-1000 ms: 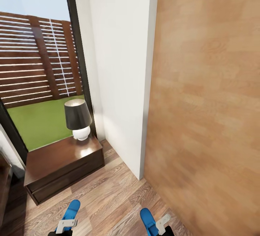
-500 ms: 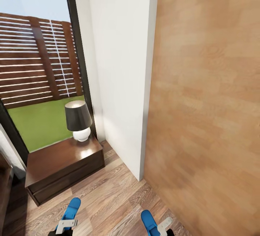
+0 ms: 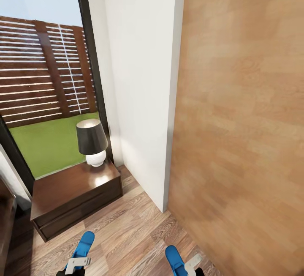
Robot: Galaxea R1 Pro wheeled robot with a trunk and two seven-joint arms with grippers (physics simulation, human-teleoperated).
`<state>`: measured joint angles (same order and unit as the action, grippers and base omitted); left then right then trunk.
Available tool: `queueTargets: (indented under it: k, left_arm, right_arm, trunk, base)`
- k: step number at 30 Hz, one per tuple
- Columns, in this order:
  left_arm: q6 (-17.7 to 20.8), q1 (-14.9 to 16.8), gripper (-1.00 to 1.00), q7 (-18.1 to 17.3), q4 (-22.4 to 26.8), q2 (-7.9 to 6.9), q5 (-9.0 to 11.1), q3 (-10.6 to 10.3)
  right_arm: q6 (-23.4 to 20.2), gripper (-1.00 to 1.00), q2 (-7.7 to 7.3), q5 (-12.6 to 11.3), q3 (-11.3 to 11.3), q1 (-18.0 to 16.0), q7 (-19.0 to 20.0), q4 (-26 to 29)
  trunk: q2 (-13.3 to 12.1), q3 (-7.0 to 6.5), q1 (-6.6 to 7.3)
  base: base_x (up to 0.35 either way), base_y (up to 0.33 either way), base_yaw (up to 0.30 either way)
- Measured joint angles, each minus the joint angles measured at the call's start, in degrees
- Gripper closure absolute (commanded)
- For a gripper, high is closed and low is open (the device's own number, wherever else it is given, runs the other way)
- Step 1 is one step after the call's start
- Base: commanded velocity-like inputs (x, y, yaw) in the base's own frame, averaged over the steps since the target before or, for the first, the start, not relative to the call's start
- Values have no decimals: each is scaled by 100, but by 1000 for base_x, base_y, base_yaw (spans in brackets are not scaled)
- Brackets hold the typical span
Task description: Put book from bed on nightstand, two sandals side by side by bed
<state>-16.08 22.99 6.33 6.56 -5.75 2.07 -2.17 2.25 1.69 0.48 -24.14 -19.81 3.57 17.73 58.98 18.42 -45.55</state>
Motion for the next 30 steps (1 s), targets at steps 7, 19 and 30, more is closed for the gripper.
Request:
queueTargets:
  k: [7,19,30]
  left_arm:
    - [-4,0,100,0,0,4,0,-3]
    - [-8,-1,100,0,0,5,0,-4]
    - [-8,-1,100,0,0,6,0,-3]
  right_arm:
    - [1,100,1,2,0,0,0,1]
    - [1,100,9,7,-7,0,0,-5]
    - [0,100,15,8,-18,0,-1,-121]
  trunk:
    - [-281,-126,154]
    - [-763,-342,418]
    - [-1205,-540,659]
  base:
    - [0,0,0]
    - [0,0,0]
    - [0,0,0]
